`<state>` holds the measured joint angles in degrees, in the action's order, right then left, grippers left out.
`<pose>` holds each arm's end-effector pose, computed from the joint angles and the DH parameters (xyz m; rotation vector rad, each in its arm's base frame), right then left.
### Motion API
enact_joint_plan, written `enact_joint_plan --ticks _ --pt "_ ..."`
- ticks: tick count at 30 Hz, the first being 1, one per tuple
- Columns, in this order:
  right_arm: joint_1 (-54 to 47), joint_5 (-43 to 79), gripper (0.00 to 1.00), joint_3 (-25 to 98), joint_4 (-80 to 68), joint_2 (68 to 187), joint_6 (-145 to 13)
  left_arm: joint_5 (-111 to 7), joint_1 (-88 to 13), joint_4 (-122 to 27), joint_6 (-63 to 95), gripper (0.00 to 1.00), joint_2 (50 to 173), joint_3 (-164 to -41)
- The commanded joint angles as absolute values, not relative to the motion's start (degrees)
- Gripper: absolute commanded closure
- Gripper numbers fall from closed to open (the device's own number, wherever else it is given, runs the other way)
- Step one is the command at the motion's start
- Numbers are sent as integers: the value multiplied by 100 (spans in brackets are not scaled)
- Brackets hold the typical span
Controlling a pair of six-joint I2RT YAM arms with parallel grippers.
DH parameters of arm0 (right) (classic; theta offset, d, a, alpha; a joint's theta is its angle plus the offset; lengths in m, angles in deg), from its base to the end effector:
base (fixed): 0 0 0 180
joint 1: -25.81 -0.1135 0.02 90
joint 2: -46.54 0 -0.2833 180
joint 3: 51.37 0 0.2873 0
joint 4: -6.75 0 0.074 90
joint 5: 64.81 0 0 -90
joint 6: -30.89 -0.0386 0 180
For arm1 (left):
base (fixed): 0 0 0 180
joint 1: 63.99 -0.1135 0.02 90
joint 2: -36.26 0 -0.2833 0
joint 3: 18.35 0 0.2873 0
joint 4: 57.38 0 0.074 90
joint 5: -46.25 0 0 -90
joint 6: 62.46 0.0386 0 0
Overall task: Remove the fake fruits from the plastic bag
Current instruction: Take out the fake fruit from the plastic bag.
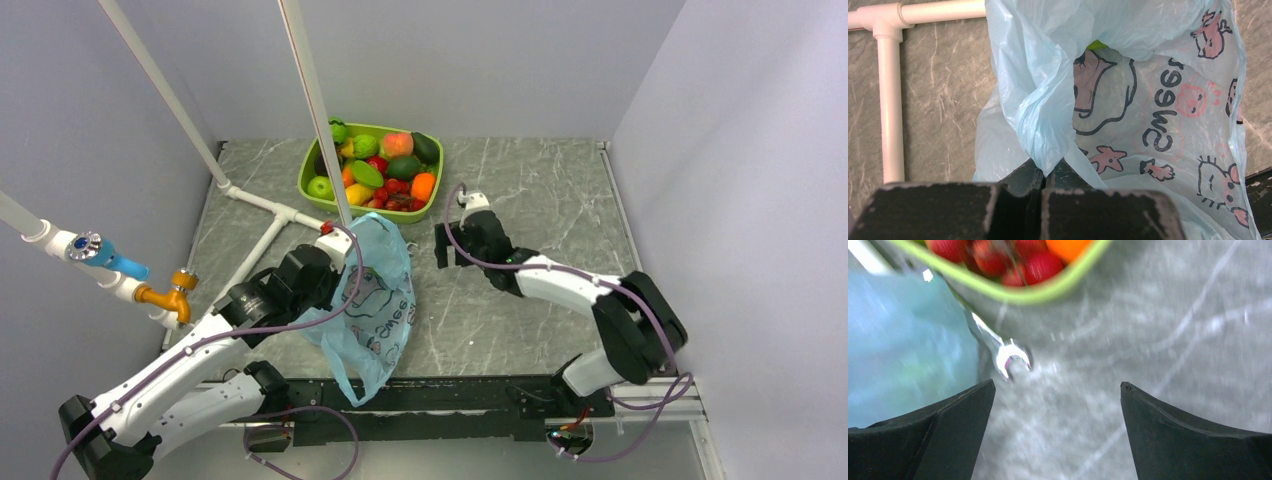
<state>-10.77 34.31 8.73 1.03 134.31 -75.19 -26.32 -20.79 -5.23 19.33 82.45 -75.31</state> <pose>0.2903 0.2079 0.2015 -0.2938 2.1475 0.3625 0.1459 -0.1211 0.2984 0.5281 2.1938 -0.1301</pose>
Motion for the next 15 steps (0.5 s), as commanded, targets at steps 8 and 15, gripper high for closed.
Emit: enact_joint_plan --ticks 8,15 --pt "-2310 3788 7 -661 784 11340 -7833 -2562 -2076 -652 1899 100 8208 -7641" --pt "-3018 3766 23 -138 1135 10864 -7065 -2526 -2074 -631 1888 100 8252 -7654"
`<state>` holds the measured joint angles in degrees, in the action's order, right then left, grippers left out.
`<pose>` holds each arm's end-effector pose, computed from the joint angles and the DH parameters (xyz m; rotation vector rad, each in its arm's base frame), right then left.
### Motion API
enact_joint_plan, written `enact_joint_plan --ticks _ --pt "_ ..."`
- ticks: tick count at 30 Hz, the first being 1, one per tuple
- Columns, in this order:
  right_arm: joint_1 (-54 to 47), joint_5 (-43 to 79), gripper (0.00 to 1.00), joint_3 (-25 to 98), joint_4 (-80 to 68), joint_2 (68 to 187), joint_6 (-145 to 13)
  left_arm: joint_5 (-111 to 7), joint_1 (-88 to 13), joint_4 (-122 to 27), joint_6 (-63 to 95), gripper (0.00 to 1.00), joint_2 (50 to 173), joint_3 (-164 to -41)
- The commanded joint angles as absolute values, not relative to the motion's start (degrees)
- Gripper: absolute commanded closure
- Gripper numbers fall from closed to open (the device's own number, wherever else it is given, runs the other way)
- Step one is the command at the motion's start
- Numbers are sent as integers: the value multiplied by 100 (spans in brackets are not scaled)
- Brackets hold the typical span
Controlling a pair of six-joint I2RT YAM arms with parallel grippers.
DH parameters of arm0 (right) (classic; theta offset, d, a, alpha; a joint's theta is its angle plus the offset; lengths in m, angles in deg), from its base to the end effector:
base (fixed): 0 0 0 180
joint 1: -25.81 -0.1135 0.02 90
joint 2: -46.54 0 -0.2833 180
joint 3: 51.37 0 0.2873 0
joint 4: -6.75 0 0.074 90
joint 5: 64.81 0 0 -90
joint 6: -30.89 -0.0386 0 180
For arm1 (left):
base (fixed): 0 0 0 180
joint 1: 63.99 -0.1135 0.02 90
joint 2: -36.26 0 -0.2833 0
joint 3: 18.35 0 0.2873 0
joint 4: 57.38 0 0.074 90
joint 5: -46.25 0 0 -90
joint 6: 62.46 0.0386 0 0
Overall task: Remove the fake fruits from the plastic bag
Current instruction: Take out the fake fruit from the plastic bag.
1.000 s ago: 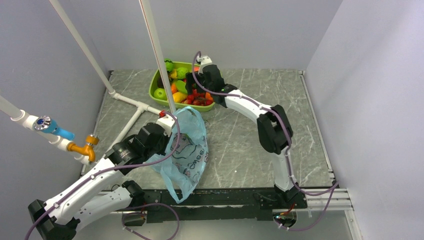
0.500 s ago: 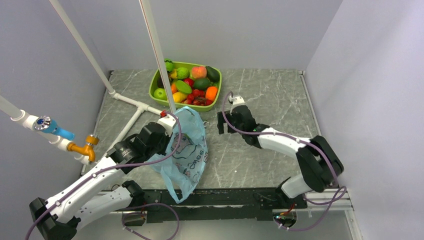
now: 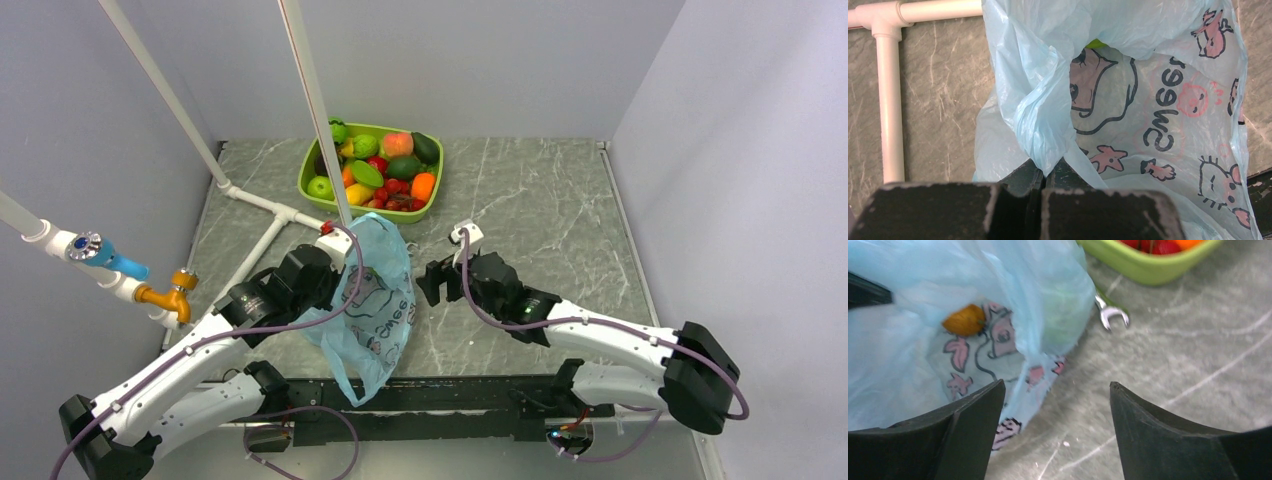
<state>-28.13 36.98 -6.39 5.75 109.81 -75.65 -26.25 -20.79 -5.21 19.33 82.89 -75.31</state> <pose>0.1658 0.2143 0.2394 -0.4890 1.8893 0.6326 0.1469 -0.1221 0.2970 0.5307 2.2003 -0.1245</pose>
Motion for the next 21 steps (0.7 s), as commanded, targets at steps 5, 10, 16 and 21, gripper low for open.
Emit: enact_joint_plan --ticks 5,10,16,21 --pt "-3426 3570 41 276 1307 11348 -6764 -2448 -2068 -604 1861 100 8211 -7645" --pt "-4128 3774 46 602 1201 12061 -6282 -2436 -2075 -612 1855 100 8185 -7637" --pt "-4526 4401 47 1225 845 13399 -6337 -2459 -2079 -613 1868 100 8222 -7654" --pt "-4529 5053 42 1676 977 14490 -6159 -2430 -2075 -614 1857 100 8155 -7637"
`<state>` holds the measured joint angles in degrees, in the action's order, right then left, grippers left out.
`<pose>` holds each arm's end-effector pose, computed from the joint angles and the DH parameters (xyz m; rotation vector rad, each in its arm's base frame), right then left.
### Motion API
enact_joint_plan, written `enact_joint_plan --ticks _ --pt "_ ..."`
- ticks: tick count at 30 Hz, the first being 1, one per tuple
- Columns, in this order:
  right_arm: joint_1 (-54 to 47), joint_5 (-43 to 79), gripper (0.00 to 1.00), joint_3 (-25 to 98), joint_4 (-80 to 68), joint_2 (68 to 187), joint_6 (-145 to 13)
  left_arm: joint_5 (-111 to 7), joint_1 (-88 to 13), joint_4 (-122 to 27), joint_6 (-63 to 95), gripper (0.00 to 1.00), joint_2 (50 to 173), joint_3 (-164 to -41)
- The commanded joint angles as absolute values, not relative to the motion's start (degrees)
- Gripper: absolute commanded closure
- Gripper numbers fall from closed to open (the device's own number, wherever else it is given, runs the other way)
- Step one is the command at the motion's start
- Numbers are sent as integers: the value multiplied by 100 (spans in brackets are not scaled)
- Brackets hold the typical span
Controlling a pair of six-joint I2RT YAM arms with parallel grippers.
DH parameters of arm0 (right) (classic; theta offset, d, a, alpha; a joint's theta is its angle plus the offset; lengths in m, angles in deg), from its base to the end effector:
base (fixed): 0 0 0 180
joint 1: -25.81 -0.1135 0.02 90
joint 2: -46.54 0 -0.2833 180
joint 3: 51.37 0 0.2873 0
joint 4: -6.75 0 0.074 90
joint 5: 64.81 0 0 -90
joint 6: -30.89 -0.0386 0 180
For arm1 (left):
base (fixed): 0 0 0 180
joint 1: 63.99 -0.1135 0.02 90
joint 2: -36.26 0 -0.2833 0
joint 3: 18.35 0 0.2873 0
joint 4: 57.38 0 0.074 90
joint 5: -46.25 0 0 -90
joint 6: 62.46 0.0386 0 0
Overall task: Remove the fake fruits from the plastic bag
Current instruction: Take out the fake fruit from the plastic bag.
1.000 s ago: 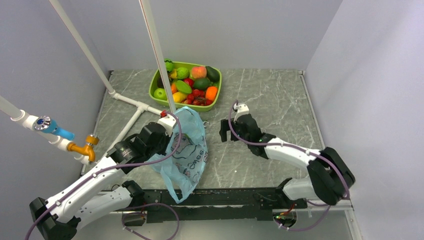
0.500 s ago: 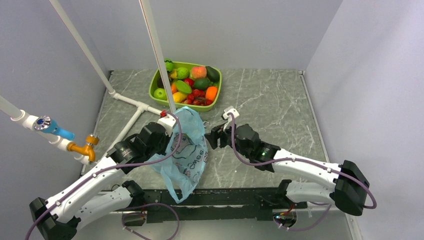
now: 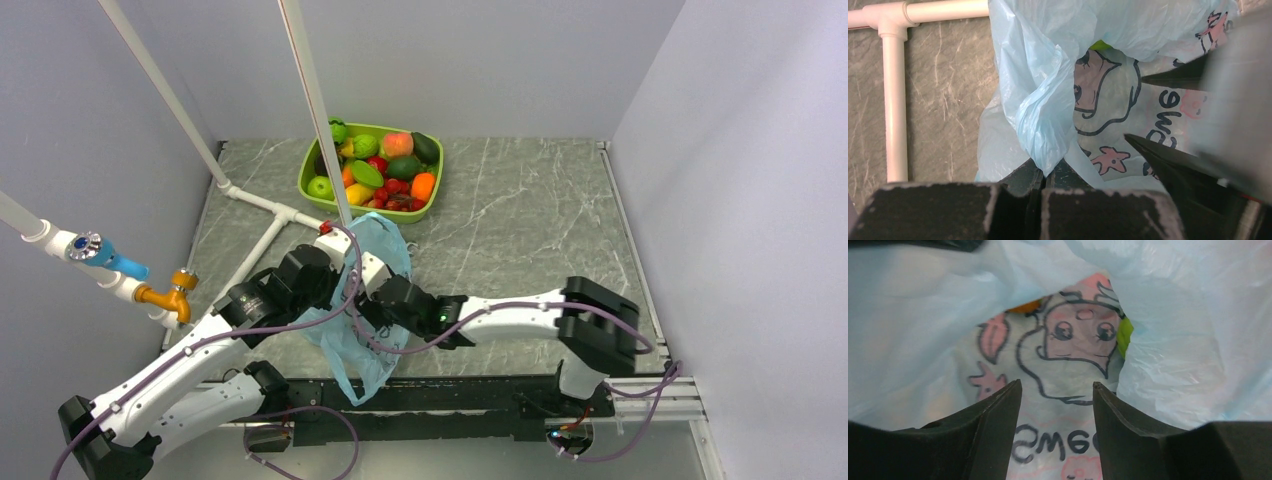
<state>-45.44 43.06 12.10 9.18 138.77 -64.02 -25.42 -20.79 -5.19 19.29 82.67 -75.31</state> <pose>0.1340 0.3580 0.2092 -0.9481 1.8140 0.5280 0.1467 -0.1211 0.2978 0.5201 2.1949 -0.1115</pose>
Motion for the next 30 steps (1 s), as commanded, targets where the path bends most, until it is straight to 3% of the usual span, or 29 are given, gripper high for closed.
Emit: enact_joint_plan --ticks 1,8,14,26,30 --pt "-4515 5142 41 1762 1050 14688 -6060 -2427 -2075 -614 1849 100 8145 -7636" --pt "-4445 5133 40 2105 1930 15656 -5318 -2396 -2069 -642 1839 100 8027 -7613" --pt "-4382 5830 39 2724 2055 16378 -4647 -2388 -2072 -639 1837 100 8072 -7619" --pt "-3751 5845 25 2940 1864 16415 -4260 -2424 -2074 -649 1875 100 8174 -7631" --pt "-3658 5791 14 2843 1930 16376 -4125 -2434 -2073 -652 1873 100 8179 -7630"
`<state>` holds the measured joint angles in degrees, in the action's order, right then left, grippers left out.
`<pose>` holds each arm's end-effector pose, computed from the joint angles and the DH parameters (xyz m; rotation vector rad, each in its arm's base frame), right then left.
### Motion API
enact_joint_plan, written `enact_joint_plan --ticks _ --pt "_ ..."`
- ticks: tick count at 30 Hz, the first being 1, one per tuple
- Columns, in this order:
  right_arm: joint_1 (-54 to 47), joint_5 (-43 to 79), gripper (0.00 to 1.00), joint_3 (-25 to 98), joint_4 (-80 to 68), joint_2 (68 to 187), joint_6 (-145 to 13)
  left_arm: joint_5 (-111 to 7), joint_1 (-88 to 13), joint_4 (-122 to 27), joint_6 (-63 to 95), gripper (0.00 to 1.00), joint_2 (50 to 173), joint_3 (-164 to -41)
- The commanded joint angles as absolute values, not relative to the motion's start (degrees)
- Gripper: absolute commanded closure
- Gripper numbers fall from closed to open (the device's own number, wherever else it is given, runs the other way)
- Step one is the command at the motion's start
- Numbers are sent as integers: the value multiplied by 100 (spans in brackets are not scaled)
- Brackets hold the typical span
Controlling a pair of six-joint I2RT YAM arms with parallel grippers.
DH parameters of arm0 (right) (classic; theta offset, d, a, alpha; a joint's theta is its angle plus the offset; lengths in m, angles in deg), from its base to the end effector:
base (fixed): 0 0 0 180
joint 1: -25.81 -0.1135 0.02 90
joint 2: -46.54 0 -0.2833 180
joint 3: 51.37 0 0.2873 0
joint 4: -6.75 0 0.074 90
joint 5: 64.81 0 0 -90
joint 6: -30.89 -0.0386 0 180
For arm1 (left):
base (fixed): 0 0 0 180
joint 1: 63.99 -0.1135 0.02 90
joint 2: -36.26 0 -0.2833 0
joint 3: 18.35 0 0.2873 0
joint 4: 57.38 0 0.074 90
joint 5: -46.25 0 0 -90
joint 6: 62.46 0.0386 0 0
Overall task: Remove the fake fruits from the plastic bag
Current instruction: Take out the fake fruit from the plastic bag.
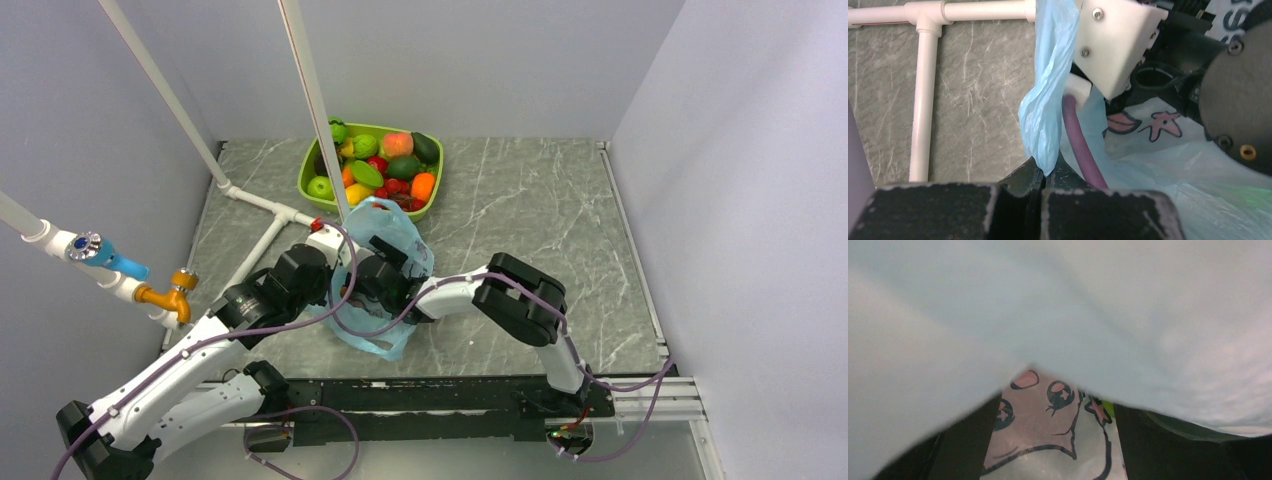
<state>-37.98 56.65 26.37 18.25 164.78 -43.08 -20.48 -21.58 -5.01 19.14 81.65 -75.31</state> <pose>0.2239 0.4092 0.1247 -1.0134 1.7211 -0.0376 0.1471 -0.1138 0.3013 0.4461 2.1693 -0.0230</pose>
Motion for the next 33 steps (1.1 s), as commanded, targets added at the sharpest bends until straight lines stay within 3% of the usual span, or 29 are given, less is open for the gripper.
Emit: enact_joint_plan --ticks 1,5,15,21,25,33 --pt "-3666 5804 12 2810 1965 16352 -4085 -2433 -2075 -650 1875 100 8173 -7624" --pt "-3660 5926 8 2759 2015 16209 -4000 -2440 -2070 -663 1882 100 8151 -7625" --pt "-3929 6415 7 2853 2086 15850 -3409 -2449 -2075 -657 1881 100 8185 -7634" --pt "-4148 5220 10 2657 1623 15443 -4661 -2431 -2074 -656 1880 100 8162 -7632" --pt "-4309 4665 19 2424 1803 15300 -5193 -2436 -2073 -657 1870 100 8157 -7628" --pt "-4305 6275 25 2732 1848 15781 -4087 -2482 -2074 -648 1869 100 8194 -7621"
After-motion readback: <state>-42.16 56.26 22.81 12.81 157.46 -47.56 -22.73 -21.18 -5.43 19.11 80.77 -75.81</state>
